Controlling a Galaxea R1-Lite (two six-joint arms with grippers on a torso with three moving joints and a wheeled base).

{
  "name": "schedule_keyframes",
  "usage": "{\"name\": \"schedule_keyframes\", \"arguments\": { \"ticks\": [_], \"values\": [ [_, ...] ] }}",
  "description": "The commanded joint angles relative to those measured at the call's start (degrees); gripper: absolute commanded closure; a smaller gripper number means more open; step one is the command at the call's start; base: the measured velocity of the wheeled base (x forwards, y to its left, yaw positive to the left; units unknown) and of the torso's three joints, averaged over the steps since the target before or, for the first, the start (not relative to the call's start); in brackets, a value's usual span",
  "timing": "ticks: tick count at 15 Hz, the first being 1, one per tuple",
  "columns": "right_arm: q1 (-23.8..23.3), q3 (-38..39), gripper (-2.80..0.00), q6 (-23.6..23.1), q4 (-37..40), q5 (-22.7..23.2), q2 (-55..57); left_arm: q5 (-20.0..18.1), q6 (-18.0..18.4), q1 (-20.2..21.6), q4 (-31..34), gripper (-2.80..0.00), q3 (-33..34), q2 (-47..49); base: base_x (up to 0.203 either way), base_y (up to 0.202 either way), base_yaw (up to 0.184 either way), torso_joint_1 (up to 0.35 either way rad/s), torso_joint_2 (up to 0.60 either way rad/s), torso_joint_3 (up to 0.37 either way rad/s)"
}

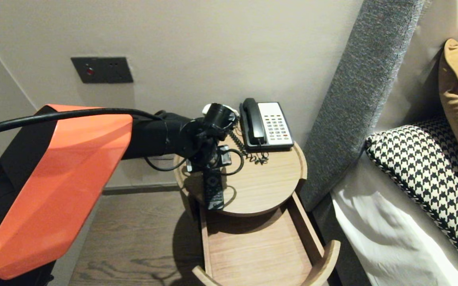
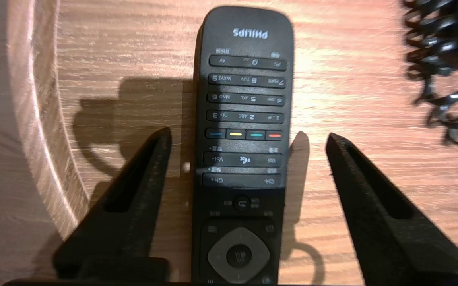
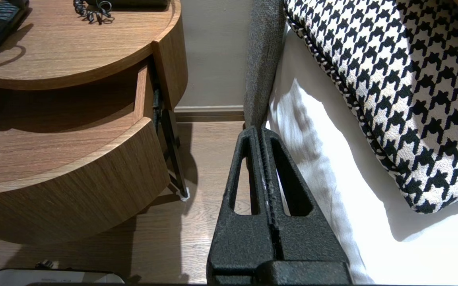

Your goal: Take the remote control out of the drawer one by one and place them on the table, then close the nightstand drawer

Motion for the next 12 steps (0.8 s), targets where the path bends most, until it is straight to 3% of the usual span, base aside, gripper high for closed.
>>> {"name": "schedule_keyframes", "arguments": {
  "ticks": [1, 6, 7, 10, 12],
  "values": [
    [0.0, 2.3, 0.0, 0.0, -0.1, 0.0, 0.0, 0.1, -0.2, 0.0, 0.2, -2.8, 0.0, -2.6, 0.0, 0.0, 0.0, 0.0, 0.0, 0.0],
    [0.0, 2.3, 0.0, 0.0, -0.1, 0.0, 0.0, 0.1, -0.1, 0.2, 3.8, -2.8, 2.4, -15.6, 0.0, 0.0, 0.0, 0.0, 0.0, 0.0],
    [0.0, 2.3, 0.0, 0.0, 0.0, 0.0, 0.0, 0.1, 0.0, 0.4, 4.4, 0.0, 3.9, -18.9, 0.0, 0.0, 0.0, 0.0, 0.0, 0.0],
    [0.0, 2.3, 0.0, 0.0, 0.0, 0.0, 0.0, 0.1, 0.5, 2.4, 4.9, 0.0, 12.3, -29.2, 0.0, 0.0, 0.0, 0.0, 0.0, 0.0],
    [0.0, 2.3, 0.0, 0.0, 0.0, 0.0, 0.0, -0.3, 1.1, 6.0, 5.0, 0.0, 18.3, -36.8, 0.0, 0.0, 0.0, 0.0, 0.0, 0.0]
  ]
}}
